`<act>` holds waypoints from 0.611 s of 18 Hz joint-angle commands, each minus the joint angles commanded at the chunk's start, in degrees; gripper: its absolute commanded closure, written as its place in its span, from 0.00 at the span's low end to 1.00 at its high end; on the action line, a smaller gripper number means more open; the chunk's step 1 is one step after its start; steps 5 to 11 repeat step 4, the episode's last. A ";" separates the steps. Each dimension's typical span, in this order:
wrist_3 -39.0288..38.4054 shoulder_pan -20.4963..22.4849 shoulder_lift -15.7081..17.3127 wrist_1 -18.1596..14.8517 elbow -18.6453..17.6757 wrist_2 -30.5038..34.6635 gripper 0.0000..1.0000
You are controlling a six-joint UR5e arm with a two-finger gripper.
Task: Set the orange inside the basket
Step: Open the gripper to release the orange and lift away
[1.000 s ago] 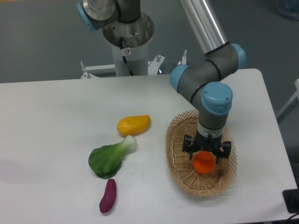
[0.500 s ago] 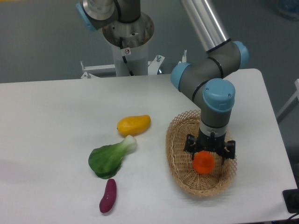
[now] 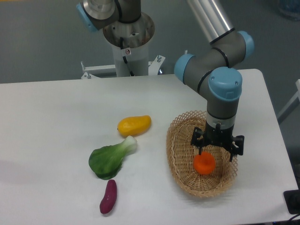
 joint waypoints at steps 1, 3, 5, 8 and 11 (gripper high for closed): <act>0.00 0.00 0.00 0.00 0.00 0.00 0.00; 0.18 0.17 0.17 0.00 0.00 0.00 0.00; 0.53 0.09 0.18 0.00 0.00 0.00 0.00; 0.53 0.09 0.18 0.00 0.00 0.00 0.00; 0.53 0.09 0.18 0.00 0.00 0.00 0.00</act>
